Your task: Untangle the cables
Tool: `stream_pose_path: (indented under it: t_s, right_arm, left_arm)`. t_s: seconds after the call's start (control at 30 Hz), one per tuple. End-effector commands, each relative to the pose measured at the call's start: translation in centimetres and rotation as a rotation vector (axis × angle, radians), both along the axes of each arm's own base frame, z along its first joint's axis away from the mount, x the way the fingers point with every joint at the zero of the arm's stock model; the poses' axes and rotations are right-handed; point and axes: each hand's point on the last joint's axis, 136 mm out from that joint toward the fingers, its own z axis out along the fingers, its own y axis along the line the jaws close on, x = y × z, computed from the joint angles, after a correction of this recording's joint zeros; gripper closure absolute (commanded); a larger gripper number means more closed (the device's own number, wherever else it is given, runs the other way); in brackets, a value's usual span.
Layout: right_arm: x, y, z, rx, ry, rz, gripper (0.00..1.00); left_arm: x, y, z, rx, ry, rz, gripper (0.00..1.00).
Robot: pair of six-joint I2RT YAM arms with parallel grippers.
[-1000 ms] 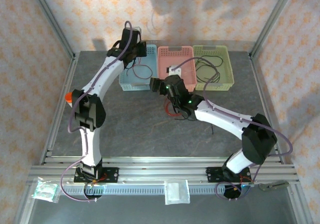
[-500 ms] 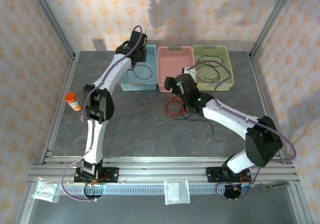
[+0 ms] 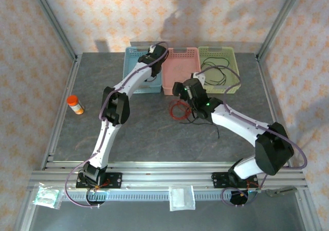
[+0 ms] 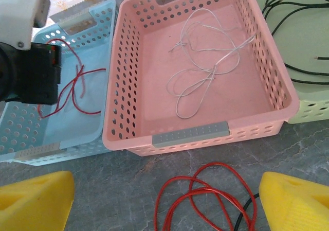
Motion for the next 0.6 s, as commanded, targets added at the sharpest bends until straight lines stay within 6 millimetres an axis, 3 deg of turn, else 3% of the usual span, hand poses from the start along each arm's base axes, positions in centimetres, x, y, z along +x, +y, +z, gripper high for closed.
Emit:
stream_pose_path:
  t_s: [0.0,0.13,0.37,0.57]
  right_arm:
    - [-0.4,-1.2,-0.1,0.004,0.012,-0.039,0.08]
    - [-0.5,-1.4,-0.5,0.006,0.027,-0.051,0.08]
    - [-0.6,-2.7,-2.4,-0.017,0.121,-0.081,0.14]
    - [-1.0,-3.0,-3.6,-0.060,0.178,-0.072,0.24]
  left_arm:
    - [-0.1,2.0,1.7,0.079,-0.019,0.053,0.80]
    - [-0.2,1.4,2.1,0.023,-0.028,0.047,0.63]
    - [-0.9,-1.4,6.1,-0.227,-0.098,-0.028,0.42]
    - [-2.6,-2.4,8.2,-0.405,-0.132,-0.060,0.38]
